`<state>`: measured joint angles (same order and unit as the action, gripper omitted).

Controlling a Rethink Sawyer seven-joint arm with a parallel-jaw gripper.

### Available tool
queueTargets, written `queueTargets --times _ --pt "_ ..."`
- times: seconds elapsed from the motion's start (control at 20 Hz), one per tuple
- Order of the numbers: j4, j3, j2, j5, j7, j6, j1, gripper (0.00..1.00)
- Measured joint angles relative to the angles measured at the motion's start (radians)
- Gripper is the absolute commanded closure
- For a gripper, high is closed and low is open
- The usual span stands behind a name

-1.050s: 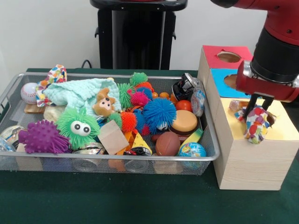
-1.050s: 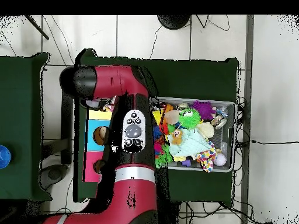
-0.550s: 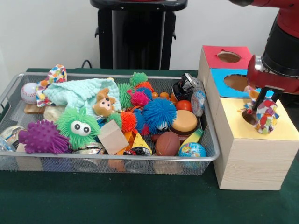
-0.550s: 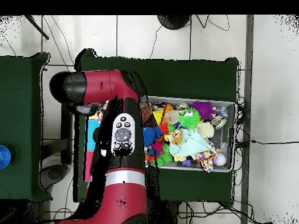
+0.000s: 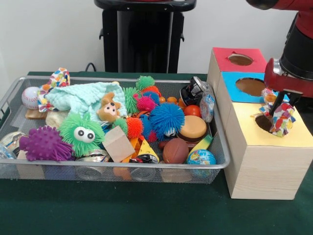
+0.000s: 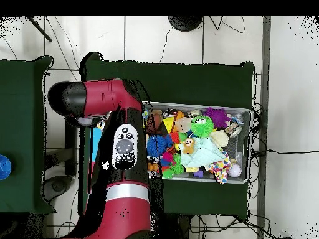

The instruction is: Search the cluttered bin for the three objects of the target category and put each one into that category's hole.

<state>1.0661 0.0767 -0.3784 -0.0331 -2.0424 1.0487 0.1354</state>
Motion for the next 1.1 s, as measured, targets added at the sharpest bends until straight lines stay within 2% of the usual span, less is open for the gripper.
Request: queueTargets --times 0.3,1.1 --pt "0.006 0.017 -0.002 0.0 0.0 -0.02 0.016 1.0" --pt "0.01 0.134 0.009 0.005 0.0 -0.099 0.11 1.0"
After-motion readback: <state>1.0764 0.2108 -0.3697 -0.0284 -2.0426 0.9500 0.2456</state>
